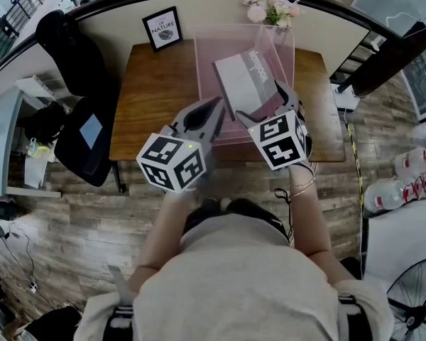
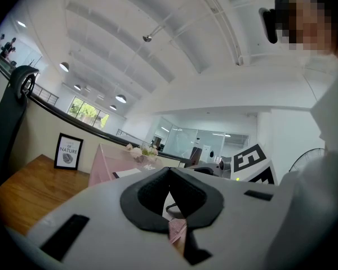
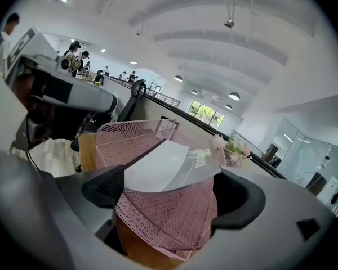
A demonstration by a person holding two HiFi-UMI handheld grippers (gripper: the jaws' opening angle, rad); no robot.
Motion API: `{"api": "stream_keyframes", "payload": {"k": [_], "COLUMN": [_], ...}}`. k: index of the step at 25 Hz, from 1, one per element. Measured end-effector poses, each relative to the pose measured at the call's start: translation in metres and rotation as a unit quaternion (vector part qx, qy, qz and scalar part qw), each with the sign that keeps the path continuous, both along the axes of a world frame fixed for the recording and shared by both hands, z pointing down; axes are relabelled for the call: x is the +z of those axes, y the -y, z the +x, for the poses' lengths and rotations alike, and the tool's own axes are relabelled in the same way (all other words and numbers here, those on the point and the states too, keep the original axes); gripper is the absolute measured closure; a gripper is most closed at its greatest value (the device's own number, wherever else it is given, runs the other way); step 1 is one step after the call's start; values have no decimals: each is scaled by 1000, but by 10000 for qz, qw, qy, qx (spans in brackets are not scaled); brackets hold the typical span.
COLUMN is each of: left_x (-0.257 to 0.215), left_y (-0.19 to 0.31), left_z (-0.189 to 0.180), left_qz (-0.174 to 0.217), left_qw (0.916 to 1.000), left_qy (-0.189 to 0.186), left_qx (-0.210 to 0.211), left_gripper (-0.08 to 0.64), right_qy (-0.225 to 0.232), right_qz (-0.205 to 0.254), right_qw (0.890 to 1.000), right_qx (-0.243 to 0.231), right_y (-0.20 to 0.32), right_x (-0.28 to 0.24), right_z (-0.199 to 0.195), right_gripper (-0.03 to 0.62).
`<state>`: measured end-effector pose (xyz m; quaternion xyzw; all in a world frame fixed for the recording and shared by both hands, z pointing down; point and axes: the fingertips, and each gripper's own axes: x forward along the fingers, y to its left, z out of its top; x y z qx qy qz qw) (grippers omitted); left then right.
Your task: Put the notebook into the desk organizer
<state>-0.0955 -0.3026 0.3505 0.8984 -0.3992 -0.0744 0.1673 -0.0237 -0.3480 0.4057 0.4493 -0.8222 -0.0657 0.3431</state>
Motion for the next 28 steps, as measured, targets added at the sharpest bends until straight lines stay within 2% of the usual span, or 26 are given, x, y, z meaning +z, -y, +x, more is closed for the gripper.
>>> {"api": "stream_keyframes", "payload": {"k": [7,13,21,26,28], "left_x": [-2,-2,0,-3,-6], "left_y": [1,2,4,6,5], "left_z": [3,7,13,13,12], "left_qz": [15,24,11,159,267], "left_qw": [10000,10000,9999,9991,9983], "left_qy": [16,11,109,404,514], "left_qx": [24,58,72,-13,-62], "left_gripper": [551,551,551,551,551], "right_qy": [121,555,883,1427,1582], "right_qz": [-127,164,248,343,539], "right_qw": [9998,9975,9954,9890,9859], "right_qx": [-17,397,286,155,85], "right_y": [-1,5,1,-3,-7], "right_x": [-4,-17,-24,-40,-50], "right_z": [10,23,19,18,17], "right_gripper": [98,98,102,207,284]}}
